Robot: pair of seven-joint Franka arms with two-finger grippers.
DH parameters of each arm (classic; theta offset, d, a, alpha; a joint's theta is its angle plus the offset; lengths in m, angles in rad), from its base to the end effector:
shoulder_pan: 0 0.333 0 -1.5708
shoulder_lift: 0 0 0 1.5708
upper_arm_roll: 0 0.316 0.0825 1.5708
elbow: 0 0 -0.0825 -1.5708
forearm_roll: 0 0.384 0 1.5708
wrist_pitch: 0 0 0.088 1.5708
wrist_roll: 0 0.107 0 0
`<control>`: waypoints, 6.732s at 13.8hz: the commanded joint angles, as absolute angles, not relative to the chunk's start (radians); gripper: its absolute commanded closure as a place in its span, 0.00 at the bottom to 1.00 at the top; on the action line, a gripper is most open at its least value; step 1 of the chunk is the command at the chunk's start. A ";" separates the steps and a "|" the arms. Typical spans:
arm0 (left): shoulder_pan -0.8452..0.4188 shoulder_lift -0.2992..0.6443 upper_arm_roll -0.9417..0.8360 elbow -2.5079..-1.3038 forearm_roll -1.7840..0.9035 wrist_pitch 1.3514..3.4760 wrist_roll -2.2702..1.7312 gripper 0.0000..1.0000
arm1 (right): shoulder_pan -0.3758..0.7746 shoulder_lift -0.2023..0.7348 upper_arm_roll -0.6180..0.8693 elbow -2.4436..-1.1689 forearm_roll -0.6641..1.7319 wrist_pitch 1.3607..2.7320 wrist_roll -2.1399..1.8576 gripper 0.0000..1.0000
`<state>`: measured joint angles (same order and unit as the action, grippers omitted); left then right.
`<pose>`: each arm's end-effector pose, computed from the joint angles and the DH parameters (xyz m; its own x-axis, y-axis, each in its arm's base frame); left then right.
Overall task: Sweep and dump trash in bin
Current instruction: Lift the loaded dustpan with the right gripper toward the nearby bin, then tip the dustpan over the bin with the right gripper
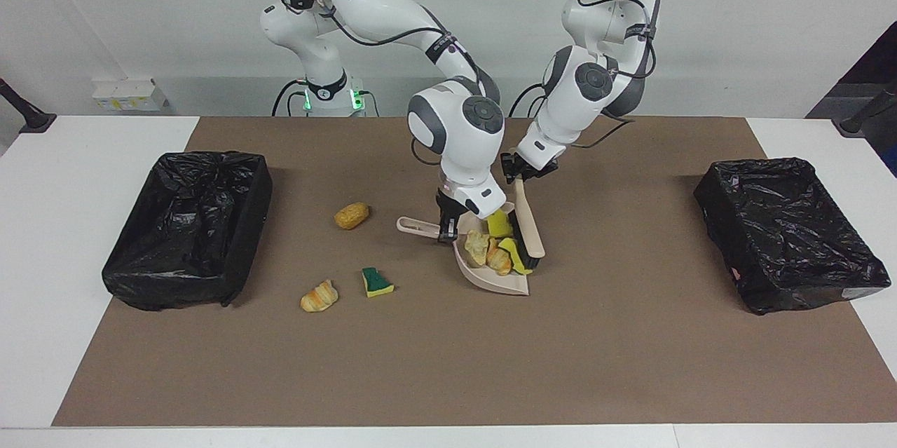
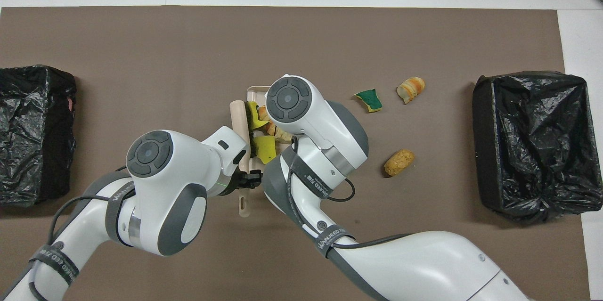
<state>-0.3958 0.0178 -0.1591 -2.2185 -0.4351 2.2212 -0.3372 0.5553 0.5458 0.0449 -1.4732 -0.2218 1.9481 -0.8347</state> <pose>0.4429 -0.2902 0.3694 0.9856 0.0249 -0.1672 0.0742 -0.9525 0.2955 0.5865 0.3774 0.3567 0.0571 0.9817 -0.1815 0.9970 -0.0467 0.0611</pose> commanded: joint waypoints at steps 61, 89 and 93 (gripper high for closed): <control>-0.298 -0.210 -0.130 -2.018 -0.158 1.695 -0.394 0.00 | -0.252 -0.069 0.051 -2.034 -0.949 1.988 -1.369 1.00; 0.025 -0.100 -0.110 -1.677 -0.009 1.595 -0.003 0.00 | 0.208 0.357 0.097 -1.266 -0.425 1.611 -0.299 1.00; 0.023 -0.100 -0.110 -1.677 -0.009 1.595 -0.003 0.00 | 0.300 0.526 0.095 -1.078 -0.320 1.600 0.044 1.00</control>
